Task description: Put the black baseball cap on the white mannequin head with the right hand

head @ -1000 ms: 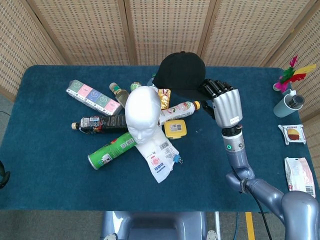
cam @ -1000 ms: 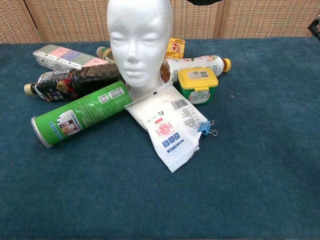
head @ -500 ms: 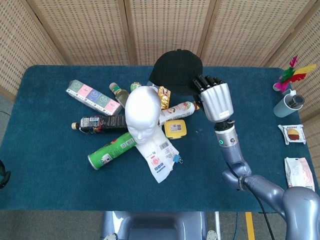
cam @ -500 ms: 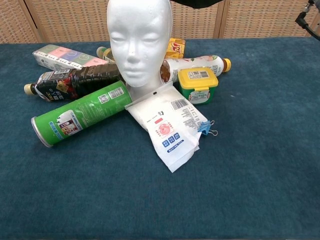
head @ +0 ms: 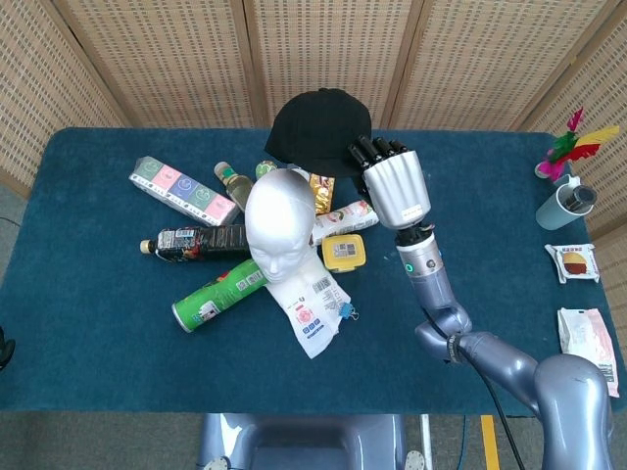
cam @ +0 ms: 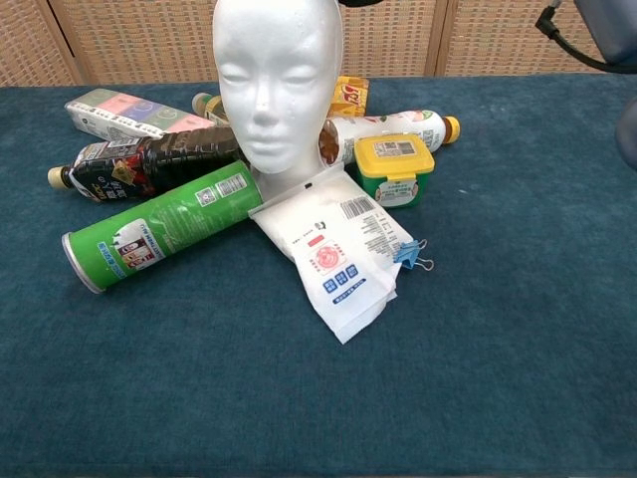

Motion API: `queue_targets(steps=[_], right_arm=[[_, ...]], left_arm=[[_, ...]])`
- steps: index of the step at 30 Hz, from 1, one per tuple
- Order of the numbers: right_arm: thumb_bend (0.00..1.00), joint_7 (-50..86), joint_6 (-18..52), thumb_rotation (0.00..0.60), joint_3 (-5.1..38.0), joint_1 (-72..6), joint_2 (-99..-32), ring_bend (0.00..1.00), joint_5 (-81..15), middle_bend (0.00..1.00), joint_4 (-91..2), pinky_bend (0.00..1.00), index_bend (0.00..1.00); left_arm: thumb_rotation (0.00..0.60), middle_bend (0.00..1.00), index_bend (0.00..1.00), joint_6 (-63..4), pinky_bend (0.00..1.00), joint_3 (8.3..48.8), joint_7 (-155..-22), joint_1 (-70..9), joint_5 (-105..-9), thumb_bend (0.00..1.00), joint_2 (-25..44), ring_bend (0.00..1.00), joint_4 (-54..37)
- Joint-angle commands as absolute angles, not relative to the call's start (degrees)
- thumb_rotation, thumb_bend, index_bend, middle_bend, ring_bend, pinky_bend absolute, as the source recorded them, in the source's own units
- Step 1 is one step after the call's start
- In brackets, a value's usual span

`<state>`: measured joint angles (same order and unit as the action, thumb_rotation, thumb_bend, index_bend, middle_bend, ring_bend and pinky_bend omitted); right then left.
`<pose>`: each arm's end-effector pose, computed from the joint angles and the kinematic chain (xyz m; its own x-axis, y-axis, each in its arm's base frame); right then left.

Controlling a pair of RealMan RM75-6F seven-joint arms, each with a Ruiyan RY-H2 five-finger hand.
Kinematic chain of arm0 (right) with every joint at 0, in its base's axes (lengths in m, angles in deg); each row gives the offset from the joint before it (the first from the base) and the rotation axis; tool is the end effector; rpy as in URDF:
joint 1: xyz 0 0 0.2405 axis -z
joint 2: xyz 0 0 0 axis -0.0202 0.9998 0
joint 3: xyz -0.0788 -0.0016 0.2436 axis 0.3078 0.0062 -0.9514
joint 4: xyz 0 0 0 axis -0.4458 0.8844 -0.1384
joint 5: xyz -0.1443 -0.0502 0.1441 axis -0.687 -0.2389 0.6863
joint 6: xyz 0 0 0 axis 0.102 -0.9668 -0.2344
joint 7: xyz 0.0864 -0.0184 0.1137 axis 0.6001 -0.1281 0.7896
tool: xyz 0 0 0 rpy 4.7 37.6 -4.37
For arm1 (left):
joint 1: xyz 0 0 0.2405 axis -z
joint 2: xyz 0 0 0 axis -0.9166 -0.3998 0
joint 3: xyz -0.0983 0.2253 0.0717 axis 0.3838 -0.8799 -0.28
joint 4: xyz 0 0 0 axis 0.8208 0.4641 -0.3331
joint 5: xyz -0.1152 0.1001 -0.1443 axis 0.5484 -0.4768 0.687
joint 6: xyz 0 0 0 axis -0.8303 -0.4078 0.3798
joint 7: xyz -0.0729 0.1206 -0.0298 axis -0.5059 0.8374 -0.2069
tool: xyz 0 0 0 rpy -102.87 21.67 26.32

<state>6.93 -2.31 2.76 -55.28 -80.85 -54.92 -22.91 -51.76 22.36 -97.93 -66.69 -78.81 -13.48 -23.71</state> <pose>-0.0450 -0.4304 0.0794 0.1995 0.5867 0.7848 -0.7279 -0.4474 0.5196 -0.3507 0.1488 0.1963 0.3917 0.0030 0.9201 0.9124 0.1281 -0.3888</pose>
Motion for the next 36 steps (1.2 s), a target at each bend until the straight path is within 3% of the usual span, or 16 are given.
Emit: queue_targets(steps=[1, 16, 36], right_arm=[[1.0, 6.71, -1.99, 0.6, 2.54, -56.33, -81.38, 0.58, -55.03, 0.49, -22.47, 0.71, 0.61], [1.0, 4.82, -1.1, 0.6, 4.42, -60.47, -84.27, 0.58, -57.1, 0.49, -21.86, 0.7, 0.61], [1.0, 0.11, -4.53, 0.6, 8.97, -55.51, -81.86, 0.58, -59.25, 0.49, -30.81, 0.7, 0.61]], left_arm=[[0.6, 0.52, 0.66, -51.8, 0.33, 22.31, -98.08, -66.87, -78.65, 0.34, -13.43, 0.39, -23.47], [0.6, 0.52, 0.66, -51.61, 0.33, 22.0, -99.05, -67.61, -78.09, 0.34, -13.17, 0.39, -22.21], [0.6, 0.52, 0.66, -50.97, 0.33, 22.24, -99.3, -67.0, -78.66, 0.34, -12.57, 0.39, -21.9]])
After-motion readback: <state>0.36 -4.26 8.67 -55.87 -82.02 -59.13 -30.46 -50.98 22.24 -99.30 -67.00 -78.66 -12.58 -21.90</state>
